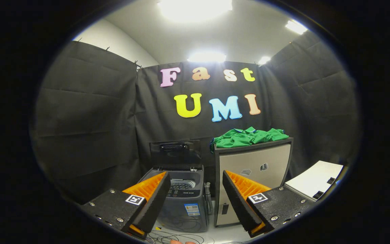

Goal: Put the clothes into the washing machine and then close the washing machine lid.

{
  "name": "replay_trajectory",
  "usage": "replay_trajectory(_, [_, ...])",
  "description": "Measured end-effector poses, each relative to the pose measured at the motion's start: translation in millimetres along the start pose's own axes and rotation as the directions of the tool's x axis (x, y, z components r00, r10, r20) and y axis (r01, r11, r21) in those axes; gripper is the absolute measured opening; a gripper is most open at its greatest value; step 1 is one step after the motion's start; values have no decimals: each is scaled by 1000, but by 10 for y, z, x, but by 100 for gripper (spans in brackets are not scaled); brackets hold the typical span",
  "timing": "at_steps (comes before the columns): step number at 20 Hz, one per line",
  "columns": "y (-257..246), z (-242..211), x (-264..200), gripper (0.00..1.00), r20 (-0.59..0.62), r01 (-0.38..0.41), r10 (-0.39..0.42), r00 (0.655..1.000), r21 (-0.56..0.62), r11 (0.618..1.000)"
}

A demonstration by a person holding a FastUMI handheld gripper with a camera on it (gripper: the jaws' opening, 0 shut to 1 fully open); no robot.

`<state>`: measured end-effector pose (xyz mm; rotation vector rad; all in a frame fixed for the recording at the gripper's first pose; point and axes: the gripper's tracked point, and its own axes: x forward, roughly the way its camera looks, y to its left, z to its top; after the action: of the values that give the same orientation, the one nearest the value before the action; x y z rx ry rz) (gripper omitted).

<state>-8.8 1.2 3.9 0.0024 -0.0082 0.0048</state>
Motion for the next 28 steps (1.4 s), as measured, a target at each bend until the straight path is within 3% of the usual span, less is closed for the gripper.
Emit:
replay_trajectory(18, [35, -32, 37, 95, -13, 0, -1, 1000, -40, 999])
replay_trajectory(28, [-51, 6, 331, 96, -33, 29, -31, 999, -71, 997])
